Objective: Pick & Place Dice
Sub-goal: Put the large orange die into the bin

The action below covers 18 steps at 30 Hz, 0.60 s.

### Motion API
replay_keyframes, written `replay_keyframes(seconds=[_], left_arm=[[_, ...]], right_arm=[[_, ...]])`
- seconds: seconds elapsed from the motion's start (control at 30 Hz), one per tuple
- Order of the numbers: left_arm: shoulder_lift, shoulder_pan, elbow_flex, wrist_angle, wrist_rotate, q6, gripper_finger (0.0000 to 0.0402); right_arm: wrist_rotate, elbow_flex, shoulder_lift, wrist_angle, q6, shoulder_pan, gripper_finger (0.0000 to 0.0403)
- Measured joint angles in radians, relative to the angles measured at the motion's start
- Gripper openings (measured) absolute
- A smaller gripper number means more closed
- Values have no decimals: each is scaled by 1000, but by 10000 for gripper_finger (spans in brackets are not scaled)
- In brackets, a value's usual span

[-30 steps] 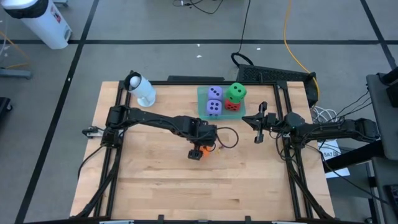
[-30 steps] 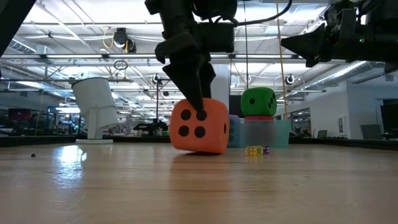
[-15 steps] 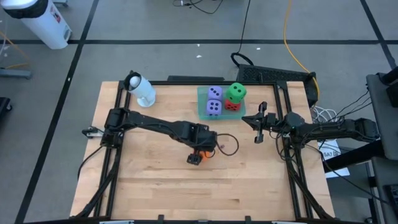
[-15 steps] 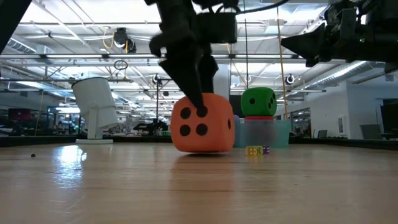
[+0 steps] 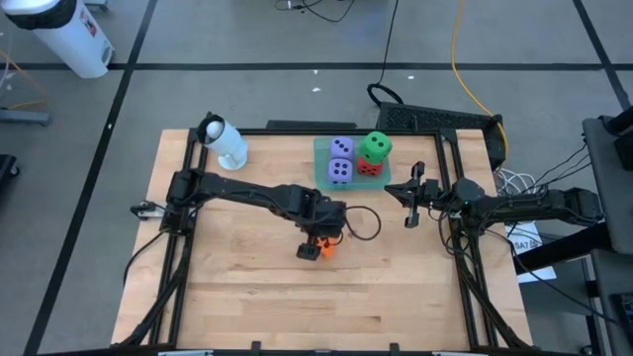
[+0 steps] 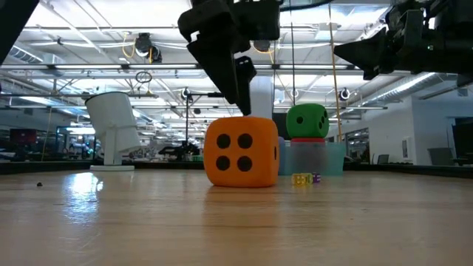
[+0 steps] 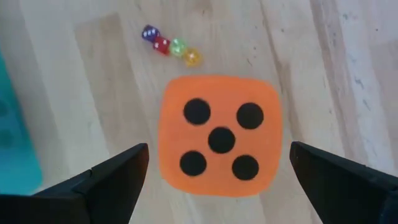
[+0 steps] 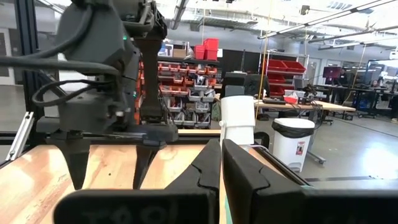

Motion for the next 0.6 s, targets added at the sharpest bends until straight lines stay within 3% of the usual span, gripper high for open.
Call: replay_keyframes(seconds=[0.6], left_arm=[[71, -20, 5, 21, -43, -13, 399]], right_arm=[[0, 0, 0, 1, -1, 0, 6]])
